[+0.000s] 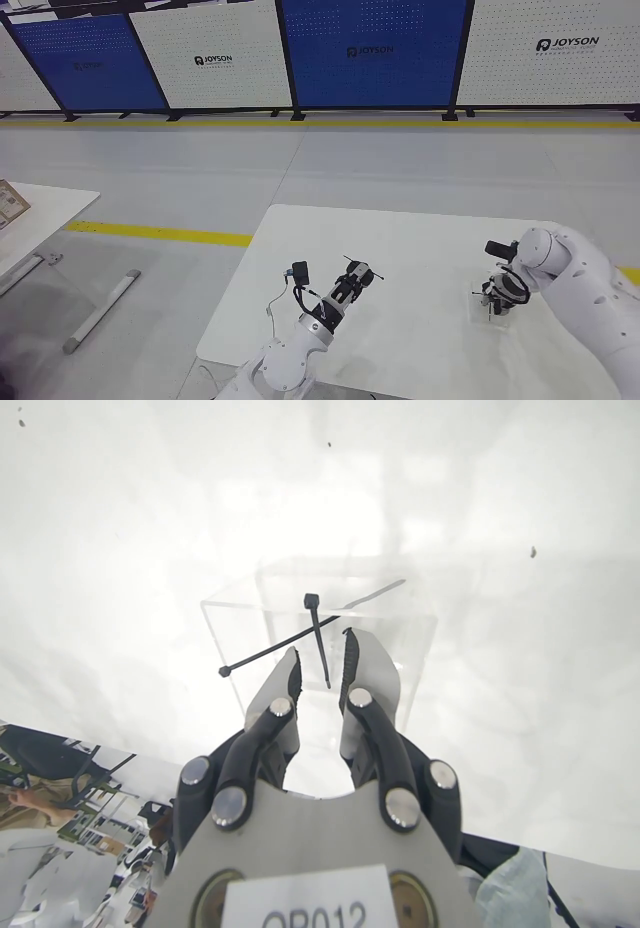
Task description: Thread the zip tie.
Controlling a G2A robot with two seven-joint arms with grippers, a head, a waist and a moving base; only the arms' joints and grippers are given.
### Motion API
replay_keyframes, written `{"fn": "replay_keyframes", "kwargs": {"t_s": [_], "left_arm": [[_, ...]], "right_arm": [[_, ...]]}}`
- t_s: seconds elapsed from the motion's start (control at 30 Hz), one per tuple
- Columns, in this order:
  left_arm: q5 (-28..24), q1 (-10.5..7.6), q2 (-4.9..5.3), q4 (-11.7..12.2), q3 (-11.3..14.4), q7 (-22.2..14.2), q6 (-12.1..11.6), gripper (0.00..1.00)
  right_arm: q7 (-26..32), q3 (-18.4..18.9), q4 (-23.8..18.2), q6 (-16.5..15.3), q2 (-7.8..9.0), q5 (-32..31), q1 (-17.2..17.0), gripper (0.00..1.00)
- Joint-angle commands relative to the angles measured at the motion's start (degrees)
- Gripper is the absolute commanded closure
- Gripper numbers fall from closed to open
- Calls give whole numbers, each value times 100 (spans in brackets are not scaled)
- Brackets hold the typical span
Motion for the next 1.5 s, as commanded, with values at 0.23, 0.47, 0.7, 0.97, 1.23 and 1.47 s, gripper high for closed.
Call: {"fn": "replay_keyframes", "kwargs": {"t_s": [0.23,0.47,0.7,0.97,1.23,1.47], "left_arm": [[0,0,0,0,0,0,0,100],[0,0,0,0,0,0,0,100],[0,0,0,0,0,0,0,100],[0,0,0,0,0,0,0,100],[0,0,0,0,0,0,0,100],[0,0,0,0,0,0,0,100]], "right_arm": [[-5,-82,345,-73,-161,14,121,89],[-44,-88,478,-138,-228,-26,172,100],[-116,66,372,-288,-160,-28,93,100],[-163,485,-164,-297,119,-104,-174,100],[-303,1487,-1499,-241,669,-148,-934,100],[-324,1693,-1751,-226,763,-153,-1114,100]]}}
